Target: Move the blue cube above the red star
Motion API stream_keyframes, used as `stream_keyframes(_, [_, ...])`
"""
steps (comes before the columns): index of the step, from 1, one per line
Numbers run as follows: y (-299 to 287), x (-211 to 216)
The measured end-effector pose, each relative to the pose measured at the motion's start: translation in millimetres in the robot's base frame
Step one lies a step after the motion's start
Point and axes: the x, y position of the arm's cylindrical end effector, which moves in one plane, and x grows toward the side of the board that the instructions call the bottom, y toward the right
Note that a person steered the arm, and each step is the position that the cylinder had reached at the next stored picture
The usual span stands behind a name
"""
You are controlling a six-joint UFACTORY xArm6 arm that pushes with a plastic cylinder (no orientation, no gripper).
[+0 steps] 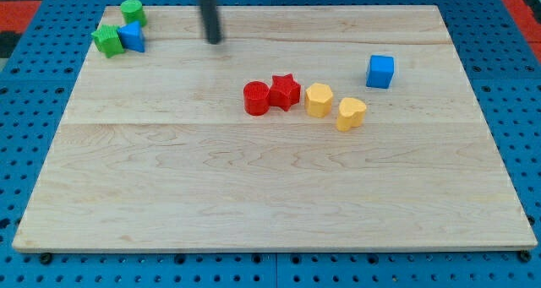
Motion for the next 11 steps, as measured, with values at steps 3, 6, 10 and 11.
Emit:
stream_keyframes(3, [311.5, 43.9])
stream_keyframes(6, [193.1, 59.7])
stream_keyframes(10, [62.5, 82.1])
stream_keyframes(11, [26.4, 82.1])
